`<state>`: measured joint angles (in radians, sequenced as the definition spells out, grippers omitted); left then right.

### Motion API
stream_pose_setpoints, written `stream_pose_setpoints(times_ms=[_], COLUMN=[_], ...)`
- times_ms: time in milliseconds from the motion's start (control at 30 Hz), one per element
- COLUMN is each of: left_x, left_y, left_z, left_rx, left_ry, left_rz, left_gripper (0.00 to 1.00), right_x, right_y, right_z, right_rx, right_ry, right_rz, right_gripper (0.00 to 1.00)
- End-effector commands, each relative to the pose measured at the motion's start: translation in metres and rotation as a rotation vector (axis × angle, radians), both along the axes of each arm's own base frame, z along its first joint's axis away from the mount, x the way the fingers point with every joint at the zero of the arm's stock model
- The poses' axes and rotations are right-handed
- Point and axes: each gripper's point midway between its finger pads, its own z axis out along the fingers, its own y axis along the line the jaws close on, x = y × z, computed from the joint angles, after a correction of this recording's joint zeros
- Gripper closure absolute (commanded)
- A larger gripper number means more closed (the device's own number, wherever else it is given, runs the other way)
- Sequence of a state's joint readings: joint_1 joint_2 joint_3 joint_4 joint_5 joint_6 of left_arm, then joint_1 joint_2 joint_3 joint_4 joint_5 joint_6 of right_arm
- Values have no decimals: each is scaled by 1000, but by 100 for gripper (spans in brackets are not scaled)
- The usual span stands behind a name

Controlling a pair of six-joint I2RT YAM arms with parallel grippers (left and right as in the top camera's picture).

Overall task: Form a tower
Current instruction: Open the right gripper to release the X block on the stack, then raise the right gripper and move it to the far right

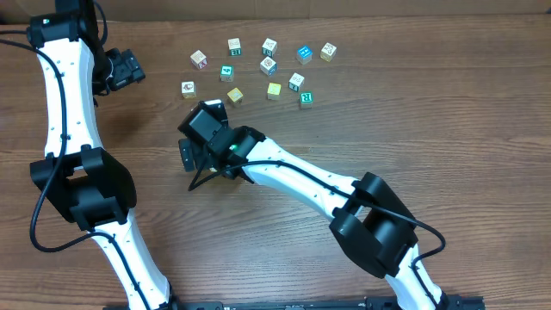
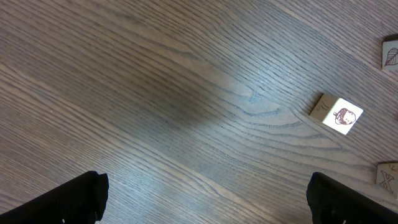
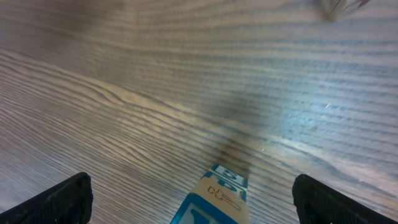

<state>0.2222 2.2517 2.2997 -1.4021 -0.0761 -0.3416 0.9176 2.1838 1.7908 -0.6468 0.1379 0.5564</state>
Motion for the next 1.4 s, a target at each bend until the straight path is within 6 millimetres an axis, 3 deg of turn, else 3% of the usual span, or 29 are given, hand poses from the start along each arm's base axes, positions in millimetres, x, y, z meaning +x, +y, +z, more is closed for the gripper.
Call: stream_pose_setpoints(times_ms=[0,167,367,467,667,867,1000,1100,1133,1233,1367], left_x=[3,3,3,3,3,3,3,3,3,3,3], left_y=[-4,-4,-4,-4,-4,-4,-4,-4,-4,-4,-4], left_z=[6,6,6,6,6,6,6,6,6,6,6], left_rx=[3,3,4,4,3,4,3,3,3,3,3], left_ry=[-19,-19,-19,-19,-19,-19,-19,-19,-19,-19,-19], left_rz=[1,1,1,1,1,1,1,1,1,1,1], left_gripper=[0,0,0,0,0,0,0,0,0,0,0], right_x=[9,14,21,29,45,63,68,73,77,82,89], right_y=[-4,-25,-85,-125,-208,-259,-268,-279,-295,-315,-325], right_z=[72,123,164,168,146,142,142,154,168,195,220], right_rx=[100,159,149,110,-5,-29,-3,67,72,78,54], right_ry=[-97,-145,-148,-121,-14,10,25,49,32,-18,-107], right_rz=[-10,-41,-128,-197,-358,-465,-356,-345,-366,-379,-334], right_gripper=[0,0,0,0,0,0,0,0,0,0,0])
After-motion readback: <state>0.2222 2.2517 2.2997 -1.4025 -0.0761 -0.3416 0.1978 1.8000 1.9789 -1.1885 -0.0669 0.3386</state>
